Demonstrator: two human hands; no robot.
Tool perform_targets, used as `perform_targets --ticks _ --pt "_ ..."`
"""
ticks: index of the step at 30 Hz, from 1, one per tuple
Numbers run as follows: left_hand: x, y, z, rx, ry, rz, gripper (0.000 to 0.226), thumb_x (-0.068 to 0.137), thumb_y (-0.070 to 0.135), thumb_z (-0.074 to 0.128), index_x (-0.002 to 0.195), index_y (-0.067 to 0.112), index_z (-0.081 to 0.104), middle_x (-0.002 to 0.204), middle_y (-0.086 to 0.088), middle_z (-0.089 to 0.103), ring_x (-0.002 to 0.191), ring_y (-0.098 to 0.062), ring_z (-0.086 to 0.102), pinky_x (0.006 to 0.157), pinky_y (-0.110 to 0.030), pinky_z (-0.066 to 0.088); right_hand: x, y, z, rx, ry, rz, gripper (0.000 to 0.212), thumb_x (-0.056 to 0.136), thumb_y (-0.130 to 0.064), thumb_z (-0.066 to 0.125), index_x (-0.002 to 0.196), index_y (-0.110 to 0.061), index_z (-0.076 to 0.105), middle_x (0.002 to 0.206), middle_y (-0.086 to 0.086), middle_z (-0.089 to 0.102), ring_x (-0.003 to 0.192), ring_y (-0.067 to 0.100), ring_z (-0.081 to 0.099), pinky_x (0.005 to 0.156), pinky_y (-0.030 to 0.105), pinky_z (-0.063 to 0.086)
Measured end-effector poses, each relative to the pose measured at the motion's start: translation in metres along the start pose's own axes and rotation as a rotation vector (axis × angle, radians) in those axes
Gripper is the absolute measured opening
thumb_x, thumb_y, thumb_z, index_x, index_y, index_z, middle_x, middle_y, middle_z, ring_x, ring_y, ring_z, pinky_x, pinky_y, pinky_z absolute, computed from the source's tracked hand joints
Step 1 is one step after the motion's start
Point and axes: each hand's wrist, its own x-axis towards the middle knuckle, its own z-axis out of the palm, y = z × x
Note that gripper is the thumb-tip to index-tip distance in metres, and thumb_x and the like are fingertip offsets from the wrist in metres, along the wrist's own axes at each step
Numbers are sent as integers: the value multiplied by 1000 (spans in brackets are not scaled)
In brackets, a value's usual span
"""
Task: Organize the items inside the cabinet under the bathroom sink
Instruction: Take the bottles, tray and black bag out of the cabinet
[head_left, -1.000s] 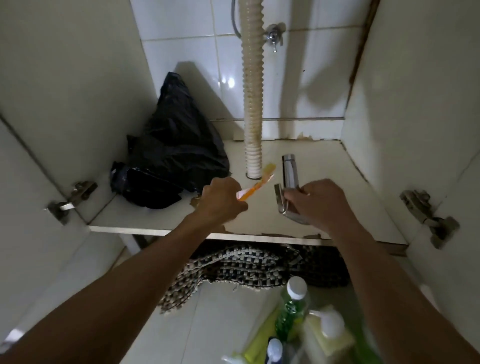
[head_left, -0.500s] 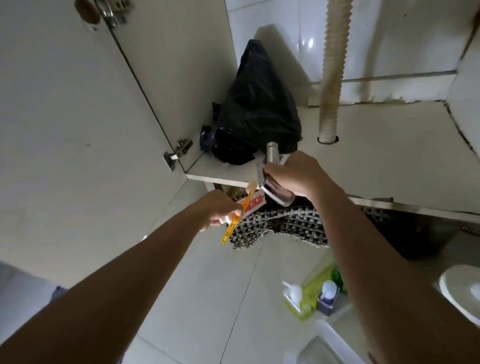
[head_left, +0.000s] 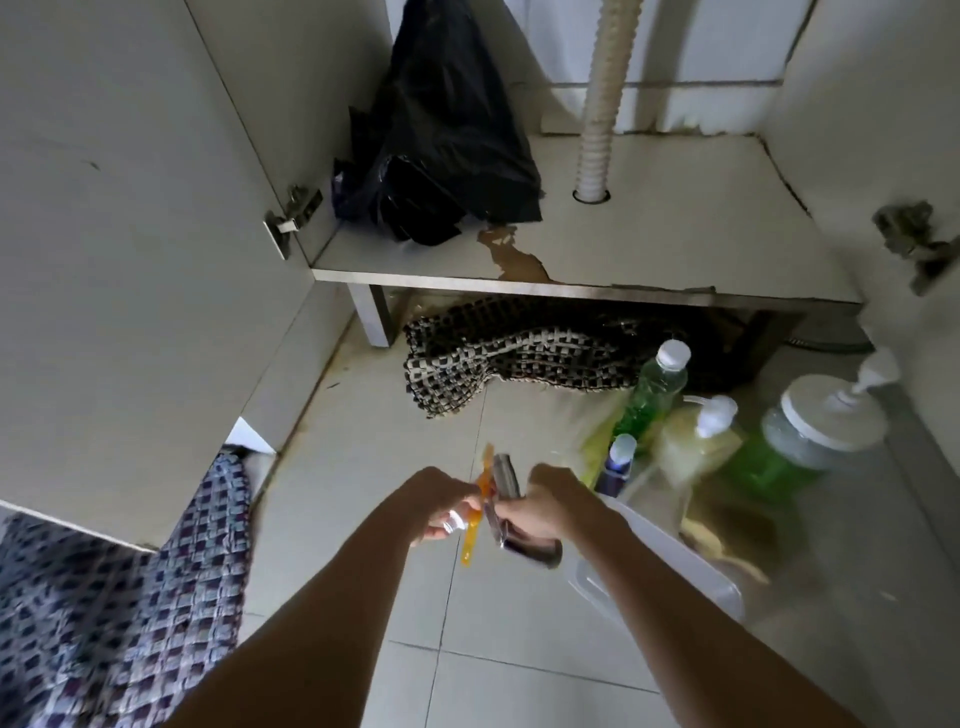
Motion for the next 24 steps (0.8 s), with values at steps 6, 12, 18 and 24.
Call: perform_targets --ticks 6,12,18,24 --pt "7 -52 36 -91 49 -33 16 75 10 71 86 -2 72 75 -9 67 71 -19 55 66 -25 42 4 22 41 -73 -78 85 30 83 -40 55 94 -13 56 76 0 54 74 18 56 54 23 38" --pt "12 -54 52 14 97 0 11 72 12 73 65 6 66 64 -6 63 60 -18 55 57 -22 43 8 44 57 -285 -13 49 48 88 -48 53 116 -9 55 112 8 63 106 25 62 78 29 46" --pt "17 -42 83 102 62 37 15 67 16 76 76 7 69 75 -7 68 71 -21 62 60 -21 44 13 75 52 -452 74 69 50 89 -47 53 122 -10 54 120 7 61 113 24 59 89 30 46" --pt "15 -42 116 193 47 36 26 72 25 77 86 8 64 74 -3 58 71 -17 54 57 -20 40 17 97 47 -560 102 78 38 91 -37 52 120 -12 56 118 5 60 111 23 59 88 28 45"
